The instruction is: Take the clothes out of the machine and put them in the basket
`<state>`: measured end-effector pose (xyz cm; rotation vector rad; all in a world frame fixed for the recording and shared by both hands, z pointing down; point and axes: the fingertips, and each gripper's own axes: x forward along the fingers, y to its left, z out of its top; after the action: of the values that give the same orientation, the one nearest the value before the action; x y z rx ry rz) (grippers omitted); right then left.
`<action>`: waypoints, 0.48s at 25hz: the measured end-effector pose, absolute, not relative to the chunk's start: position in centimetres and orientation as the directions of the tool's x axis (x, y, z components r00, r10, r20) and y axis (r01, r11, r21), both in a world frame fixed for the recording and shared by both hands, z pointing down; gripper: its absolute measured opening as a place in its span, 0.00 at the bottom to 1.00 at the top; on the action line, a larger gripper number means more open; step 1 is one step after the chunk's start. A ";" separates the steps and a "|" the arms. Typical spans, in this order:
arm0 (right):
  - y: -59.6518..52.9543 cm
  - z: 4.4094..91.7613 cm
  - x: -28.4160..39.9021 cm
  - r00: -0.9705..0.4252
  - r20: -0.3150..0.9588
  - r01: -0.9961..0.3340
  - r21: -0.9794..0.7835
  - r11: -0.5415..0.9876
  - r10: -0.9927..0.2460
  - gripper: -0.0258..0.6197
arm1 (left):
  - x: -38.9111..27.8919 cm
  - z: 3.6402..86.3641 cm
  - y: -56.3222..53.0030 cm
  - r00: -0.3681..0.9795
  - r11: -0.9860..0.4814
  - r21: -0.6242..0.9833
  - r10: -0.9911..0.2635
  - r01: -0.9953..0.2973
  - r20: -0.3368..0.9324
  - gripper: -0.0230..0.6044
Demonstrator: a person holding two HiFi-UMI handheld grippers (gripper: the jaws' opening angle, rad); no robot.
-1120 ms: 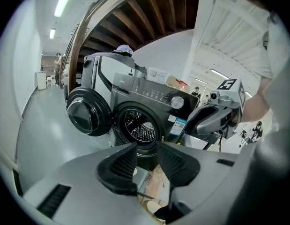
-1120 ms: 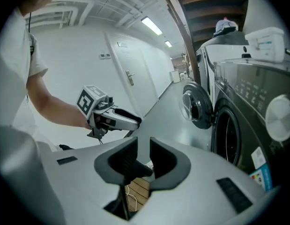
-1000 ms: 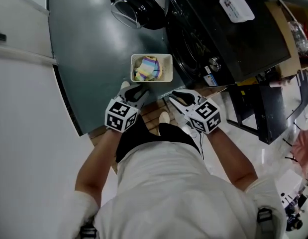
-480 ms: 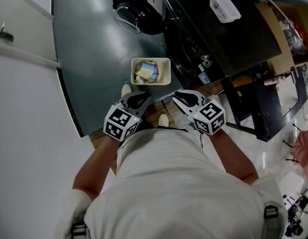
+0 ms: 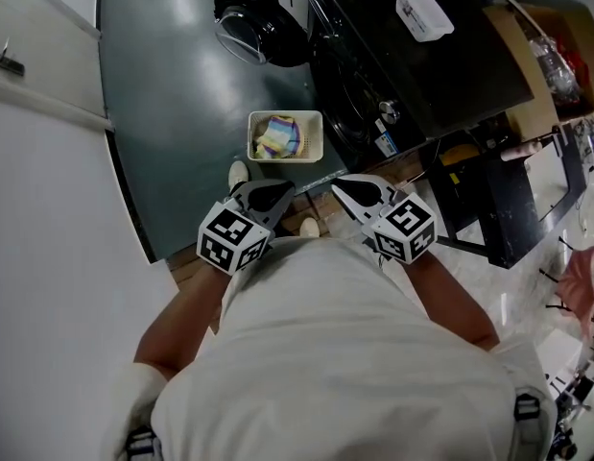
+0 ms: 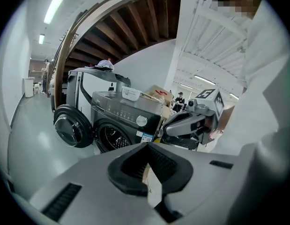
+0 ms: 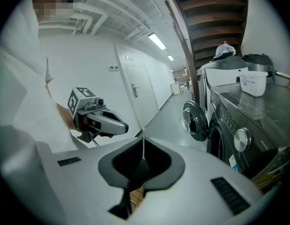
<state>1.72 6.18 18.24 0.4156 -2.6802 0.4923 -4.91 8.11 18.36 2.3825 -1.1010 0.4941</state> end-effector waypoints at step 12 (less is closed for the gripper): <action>6.5 17.5 1.9 -0.892 0.391 -0.344 -0.266 0.901 -0.225 0.05 | -5.1 17.8 7.7 0.613 -0.558 0.272 -0.624 -0.784 0.484 0.03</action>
<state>1.95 6.55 17.52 0.4201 -2.7112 0.4703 -5.13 7.70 17.81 2.3760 -1.1137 0.4627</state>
